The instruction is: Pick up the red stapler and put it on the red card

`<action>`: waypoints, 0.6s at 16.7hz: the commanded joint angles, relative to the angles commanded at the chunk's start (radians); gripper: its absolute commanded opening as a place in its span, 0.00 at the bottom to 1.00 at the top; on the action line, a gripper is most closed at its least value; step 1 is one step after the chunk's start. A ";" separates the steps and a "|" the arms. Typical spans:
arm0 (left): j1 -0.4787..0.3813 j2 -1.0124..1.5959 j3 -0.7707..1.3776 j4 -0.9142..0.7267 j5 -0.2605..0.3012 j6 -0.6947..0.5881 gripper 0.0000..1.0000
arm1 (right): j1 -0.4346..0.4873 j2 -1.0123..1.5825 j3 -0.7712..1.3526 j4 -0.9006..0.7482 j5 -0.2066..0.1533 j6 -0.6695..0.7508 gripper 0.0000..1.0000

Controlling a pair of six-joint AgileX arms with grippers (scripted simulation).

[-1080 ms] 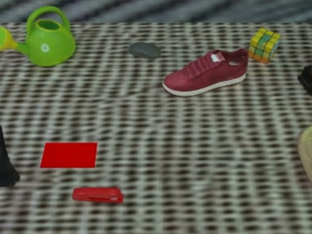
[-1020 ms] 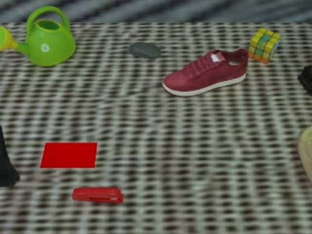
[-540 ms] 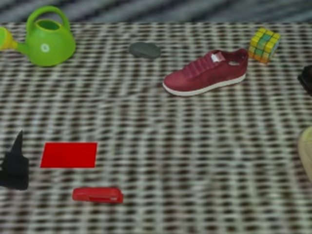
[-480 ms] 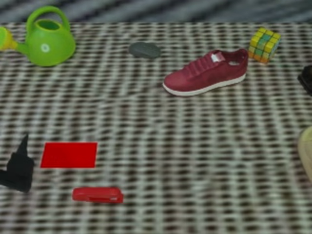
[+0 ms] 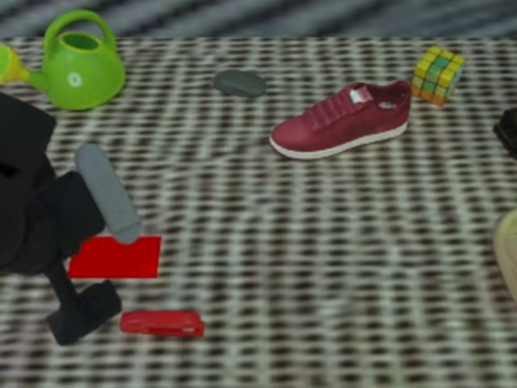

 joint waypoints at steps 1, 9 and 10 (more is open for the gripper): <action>-0.028 0.079 0.056 -0.054 0.000 0.051 1.00 | 0.000 0.000 0.000 0.000 0.000 0.000 1.00; -0.176 0.490 0.358 -0.321 0.000 0.314 1.00 | 0.000 0.000 0.000 0.000 0.000 0.000 1.00; -0.180 0.501 0.367 -0.329 0.000 0.321 1.00 | 0.000 0.000 0.000 0.000 0.000 0.000 1.00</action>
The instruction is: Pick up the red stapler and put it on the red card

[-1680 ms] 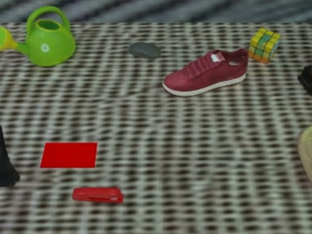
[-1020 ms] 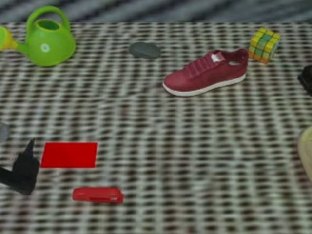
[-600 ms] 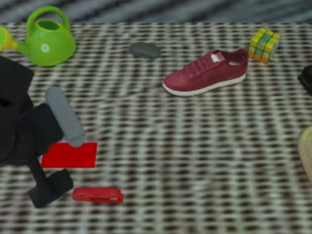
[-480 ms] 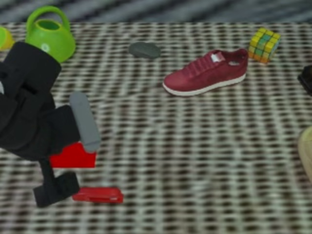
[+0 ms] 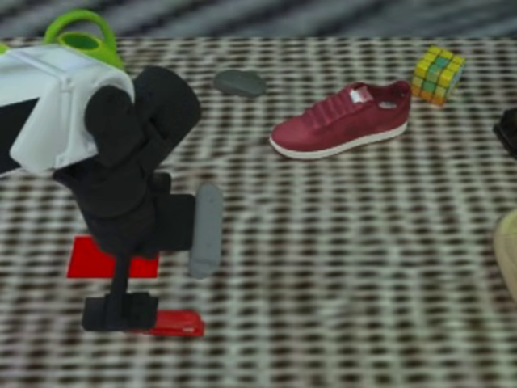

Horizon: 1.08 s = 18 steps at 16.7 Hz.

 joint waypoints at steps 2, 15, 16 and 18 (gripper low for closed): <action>-0.001 0.002 0.001 -0.001 0.000 0.001 1.00 | 0.000 0.000 0.000 0.000 0.000 0.000 1.00; 0.003 0.155 -0.205 0.366 0.000 0.007 1.00 | 0.000 0.000 0.000 0.000 0.000 0.000 1.00; 0.003 0.168 -0.220 0.391 0.000 0.007 1.00 | 0.000 0.000 0.000 0.000 0.000 0.000 1.00; 0.003 0.177 -0.233 0.409 0.000 0.007 1.00 | 0.000 0.000 0.000 0.000 0.000 0.000 1.00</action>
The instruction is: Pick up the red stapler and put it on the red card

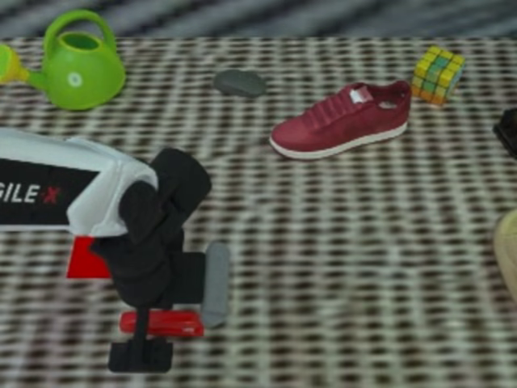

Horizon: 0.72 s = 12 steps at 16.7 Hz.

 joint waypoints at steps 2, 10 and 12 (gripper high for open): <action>0.000 0.000 0.000 0.000 0.000 0.000 1.00 | 0.000 0.000 0.000 0.000 0.000 0.000 1.00; 0.000 0.000 0.000 0.000 0.000 0.000 0.47 | 0.000 0.000 0.000 0.000 0.000 0.000 1.00; 0.000 0.000 0.000 0.000 0.000 0.000 0.32 | 0.000 0.000 0.000 0.000 0.000 0.000 1.00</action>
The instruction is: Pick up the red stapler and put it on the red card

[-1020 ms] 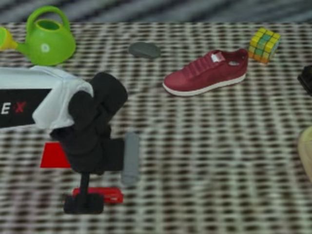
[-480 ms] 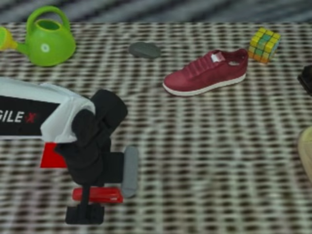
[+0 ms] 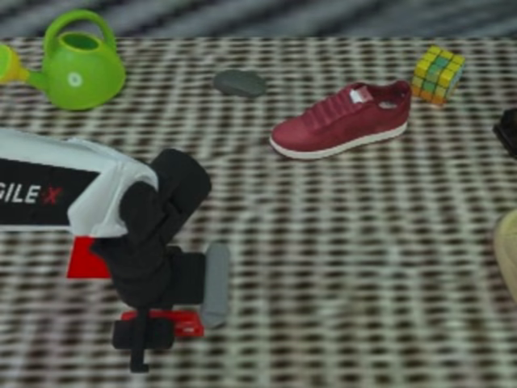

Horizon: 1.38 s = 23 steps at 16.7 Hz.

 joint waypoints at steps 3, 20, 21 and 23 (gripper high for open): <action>0.000 0.000 0.000 0.000 0.000 0.000 0.10 | 0.000 0.000 0.000 0.000 0.000 0.000 1.00; 0.008 -0.084 0.125 -0.210 -0.001 0.001 0.00 | 0.000 0.000 0.000 0.000 0.000 0.000 1.00; 0.009 -0.103 0.151 -0.262 -0.001 0.001 0.00 | 0.000 0.000 0.000 0.000 0.000 0.000 1.00; 0.011 -0.140 0.198 -0.352 -0.001 0.000 0.00 | 0.000 0.000 0.000 0.000 0.000 0.000 1.00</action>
